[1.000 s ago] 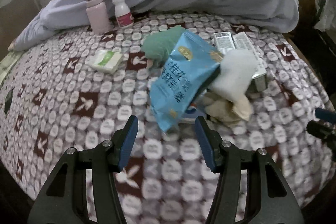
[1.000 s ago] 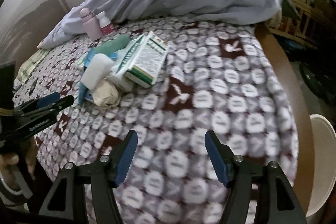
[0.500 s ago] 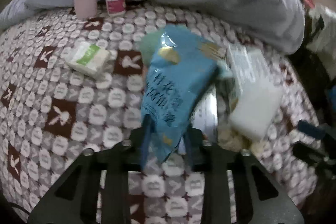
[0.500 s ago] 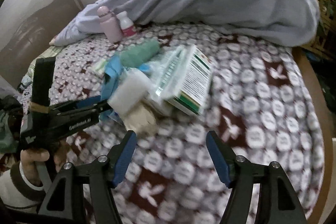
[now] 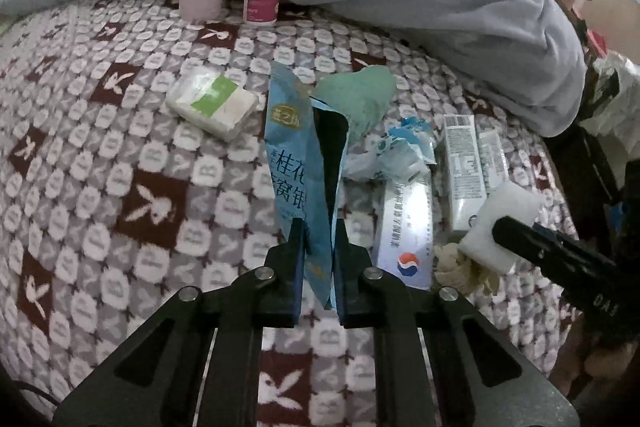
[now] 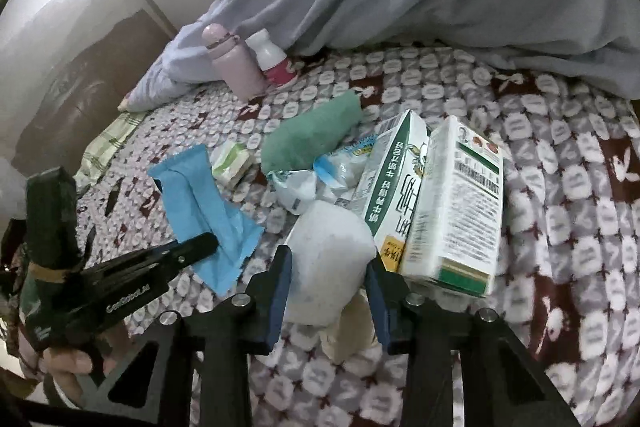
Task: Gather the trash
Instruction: 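Grasp the blue snack bag with the left tool while the right tool grasps white foam, then carry the blue bag and white foam over the cream bucket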
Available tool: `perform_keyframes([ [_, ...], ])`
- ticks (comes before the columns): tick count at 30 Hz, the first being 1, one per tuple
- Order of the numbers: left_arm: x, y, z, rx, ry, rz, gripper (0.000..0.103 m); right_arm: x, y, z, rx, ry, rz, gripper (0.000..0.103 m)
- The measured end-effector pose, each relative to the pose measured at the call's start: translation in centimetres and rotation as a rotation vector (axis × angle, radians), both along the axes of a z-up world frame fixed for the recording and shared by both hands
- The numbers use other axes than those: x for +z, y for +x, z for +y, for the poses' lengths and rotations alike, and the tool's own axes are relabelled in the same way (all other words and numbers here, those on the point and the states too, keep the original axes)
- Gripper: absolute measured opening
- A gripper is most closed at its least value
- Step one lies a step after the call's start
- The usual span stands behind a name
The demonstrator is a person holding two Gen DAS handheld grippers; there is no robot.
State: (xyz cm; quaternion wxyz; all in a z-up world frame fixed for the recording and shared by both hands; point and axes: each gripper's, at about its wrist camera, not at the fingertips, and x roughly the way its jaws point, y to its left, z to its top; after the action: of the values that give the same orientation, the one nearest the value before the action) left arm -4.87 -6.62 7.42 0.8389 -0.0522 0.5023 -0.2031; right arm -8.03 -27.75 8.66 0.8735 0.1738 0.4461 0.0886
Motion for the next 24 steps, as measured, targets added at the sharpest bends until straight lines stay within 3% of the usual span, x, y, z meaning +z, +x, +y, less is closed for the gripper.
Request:
perform_keyframes([
  [13,4.0,-4.3,-2.8,-0.078,-0.029,-0.04,0.009,2.8,-6.4,-2.4,0.031,-0.052,-0.055,0.031],
  [24,7.1,-8.2,-8.5,-0.19,-0.041,-0.092,0.009,3.4,-11.5,-6.8,-0.052,-0.093,-0.052,0.031],
])
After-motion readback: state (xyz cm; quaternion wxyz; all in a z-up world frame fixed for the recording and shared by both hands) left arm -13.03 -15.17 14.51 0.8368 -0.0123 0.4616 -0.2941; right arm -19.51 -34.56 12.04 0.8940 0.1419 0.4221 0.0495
